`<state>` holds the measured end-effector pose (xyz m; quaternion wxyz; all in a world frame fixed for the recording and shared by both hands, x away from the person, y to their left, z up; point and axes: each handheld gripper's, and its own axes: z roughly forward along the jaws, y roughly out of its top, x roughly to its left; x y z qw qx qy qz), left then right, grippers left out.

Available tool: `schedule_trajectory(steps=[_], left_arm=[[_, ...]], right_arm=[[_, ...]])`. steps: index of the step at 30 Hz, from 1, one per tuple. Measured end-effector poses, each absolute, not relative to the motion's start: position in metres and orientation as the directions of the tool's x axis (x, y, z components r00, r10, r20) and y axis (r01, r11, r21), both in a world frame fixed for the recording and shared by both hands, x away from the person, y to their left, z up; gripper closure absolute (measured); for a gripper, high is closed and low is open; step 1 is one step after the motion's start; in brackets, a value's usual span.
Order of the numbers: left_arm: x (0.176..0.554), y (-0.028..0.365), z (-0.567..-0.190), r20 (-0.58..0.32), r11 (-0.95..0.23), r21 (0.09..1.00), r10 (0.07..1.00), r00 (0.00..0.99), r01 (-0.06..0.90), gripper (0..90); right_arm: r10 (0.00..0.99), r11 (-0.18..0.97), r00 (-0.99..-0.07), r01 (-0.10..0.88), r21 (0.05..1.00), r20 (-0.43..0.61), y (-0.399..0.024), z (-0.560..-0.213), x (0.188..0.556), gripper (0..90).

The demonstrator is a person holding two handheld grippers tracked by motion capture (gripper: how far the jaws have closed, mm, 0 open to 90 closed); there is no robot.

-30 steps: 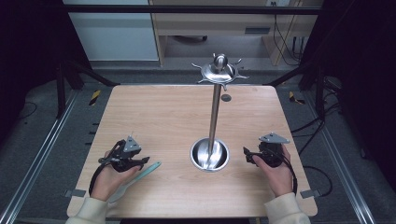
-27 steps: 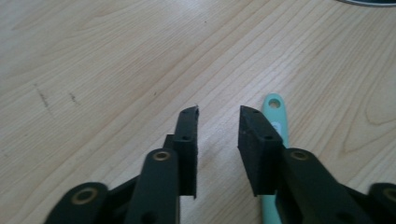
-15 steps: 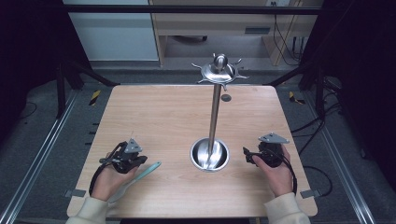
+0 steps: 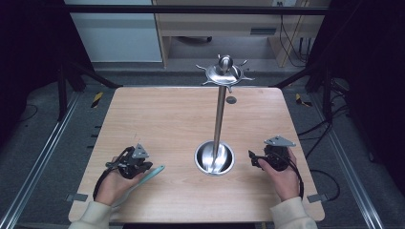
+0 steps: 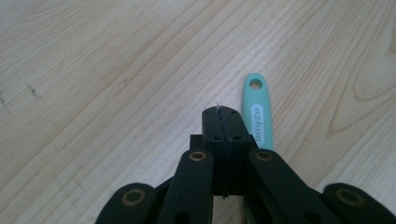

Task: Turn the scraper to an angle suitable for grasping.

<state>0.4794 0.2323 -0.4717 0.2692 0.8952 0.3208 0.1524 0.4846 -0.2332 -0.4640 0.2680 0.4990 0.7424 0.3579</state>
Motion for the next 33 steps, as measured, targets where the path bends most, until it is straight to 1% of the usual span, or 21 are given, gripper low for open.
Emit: schedule_trajectory(steps=[10, 12, 20, 25, 28, 31, 33], left_arm=[[0.477, 0.222, -0.476, 0.115, -0.690, 0.551, 0.620, 0.776, 0.470, 90.0], [0.475, 0.220, -0.476, 0.101, -0.686, 0.556, 0.617, 0.781, 0.470, 90.0], [0.457, 0.206, -0.473, 0.092, -0.741, 0.519, 0.544, 0.834, 0.426, 90.0], [0.450, 0.205, -0.462, 0.101, -0.735, 0.540, 0.541, 0.835, 0.411, 90.0], [0.450, 0.204, -0.452, 0.109, -0.732, 0.545, 0.546, 0.831, 0.409, 87.9], [0.450, 0.202, -0.451, 0.118, -0.737, 0.541, 0.545, 0.830, 0.406, 85.5], [0.451, 0.199, -0.451, 0.128, -0.751, 0.521, 0.538, 0.833, 0.405, 83.8]], right_arm=[[0.933, 0.241, -0.358, 0.549, 0.800, -0.036, -0.233, -0.464, 0.484, 16.4], [0.932, 0.246, -0.360, 0.546, 0.801, -0.041, -0.234, -0.464, 0.485, 16.4], [0.934, 0.241, -0.356, 0.546, 0.803, -0.039, -0.235, -0.463, 0.484, 16.5], [0.934, 0.238, -0.355, 0.551, 0.800, -0.033, -0.234, -0.463, 0.484, 16.5], [0.933, 0.241, -0.357, 0.549, 0.800, -0.036, -0.235, -0.463, 0.484, 16.5], [0.934, 0.240, -0.354, 0.547, 0.802, -0.038, -0.235, -0.463, 0.484, 16.4], [0.933, 0.243, -0.357, 0.546, 0.802, -0.040, -0.235, -0.463, 0.484, 16.4]])
